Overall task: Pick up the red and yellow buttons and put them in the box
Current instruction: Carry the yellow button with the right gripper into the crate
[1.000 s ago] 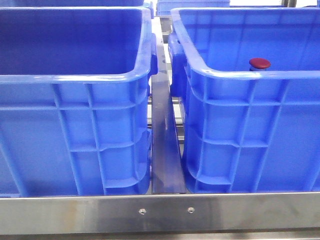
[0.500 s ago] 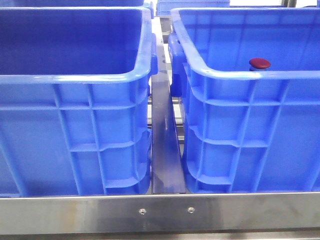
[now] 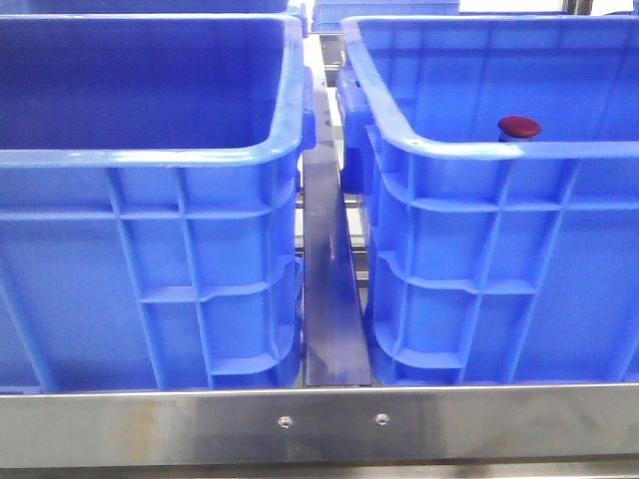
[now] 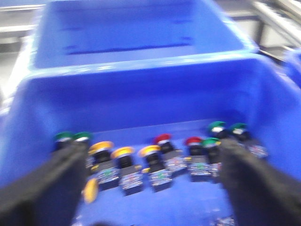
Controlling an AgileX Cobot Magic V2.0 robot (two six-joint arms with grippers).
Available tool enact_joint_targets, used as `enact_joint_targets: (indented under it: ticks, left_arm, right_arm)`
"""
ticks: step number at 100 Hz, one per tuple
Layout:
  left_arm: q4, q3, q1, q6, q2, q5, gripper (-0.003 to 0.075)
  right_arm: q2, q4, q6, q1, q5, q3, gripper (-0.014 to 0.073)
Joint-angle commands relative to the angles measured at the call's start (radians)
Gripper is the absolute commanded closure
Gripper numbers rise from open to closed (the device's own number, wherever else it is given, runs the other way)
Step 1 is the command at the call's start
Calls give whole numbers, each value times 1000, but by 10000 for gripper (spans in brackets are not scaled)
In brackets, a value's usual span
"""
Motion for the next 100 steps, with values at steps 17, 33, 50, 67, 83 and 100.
enact_joint_targets:
  ticks: [17, 33, 50, 67, 83, 100]
  left_arm:
    - [-12, 2, 35, -26, -19, -71, 709]
    - [-16, 2, 35, -26, -19, -79, 739]
    - [-17, 2, 35, -26, -19, -83, 739]
    - [-17, 2, 35, -26, -19, -83, 739]
    - [-17, 2, 35, -26, -19, -83, 739]
    - [-17, 2, 35, -26, -19, -83, 739]
  right_arm:
    - [-3, 145, -202, -6, -278, -37, 432]
    - [77, 145, -247, -6, -340, -77, 432]
    - [242, 145, -314, -6, -373, -179, 432]
    - [405, 145, -397, -6, -375, -269, 432]
    - [526, 145, -444, -6, -363, -339, 432]
    - [607, 145, -462, -28, -355, -391, 432]
